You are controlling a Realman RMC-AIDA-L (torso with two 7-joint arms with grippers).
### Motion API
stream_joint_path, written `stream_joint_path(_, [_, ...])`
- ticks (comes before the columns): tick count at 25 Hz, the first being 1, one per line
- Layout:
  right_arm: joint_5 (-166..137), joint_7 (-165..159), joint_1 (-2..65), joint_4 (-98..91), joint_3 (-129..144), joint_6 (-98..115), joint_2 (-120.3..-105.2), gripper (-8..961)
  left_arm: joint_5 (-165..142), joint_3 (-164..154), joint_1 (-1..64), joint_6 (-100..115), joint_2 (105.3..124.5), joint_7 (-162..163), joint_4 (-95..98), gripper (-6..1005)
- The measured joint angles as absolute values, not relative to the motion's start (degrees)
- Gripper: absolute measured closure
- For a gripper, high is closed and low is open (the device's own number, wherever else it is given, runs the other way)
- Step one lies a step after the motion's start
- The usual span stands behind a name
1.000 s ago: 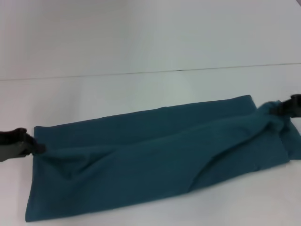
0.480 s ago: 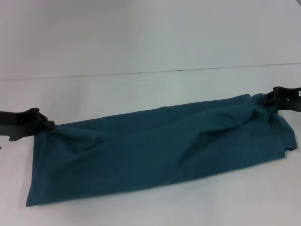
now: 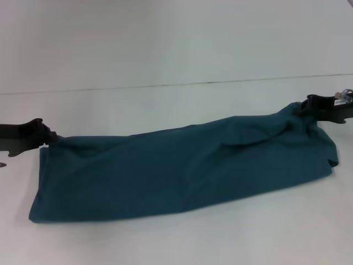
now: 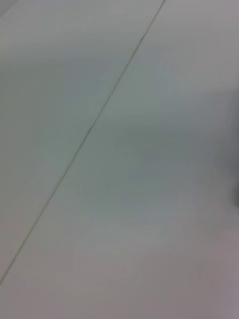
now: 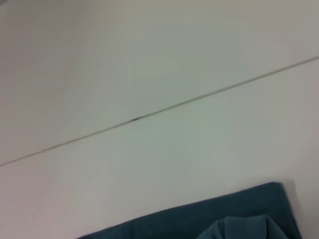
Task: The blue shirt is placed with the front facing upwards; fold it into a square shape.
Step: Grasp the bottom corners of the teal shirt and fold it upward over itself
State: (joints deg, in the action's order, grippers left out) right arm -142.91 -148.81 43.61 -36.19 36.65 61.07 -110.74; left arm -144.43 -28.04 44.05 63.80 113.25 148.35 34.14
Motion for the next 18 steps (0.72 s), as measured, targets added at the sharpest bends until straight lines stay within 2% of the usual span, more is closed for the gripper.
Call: stream_joint_path(18, [-143.0, -150.3, 45.0, -33.3, 40.2, 54.0, -111.35, 799, -144.7, -28.8, 45.6, 53.4, 114.3, 147.7, 30.8, 975])
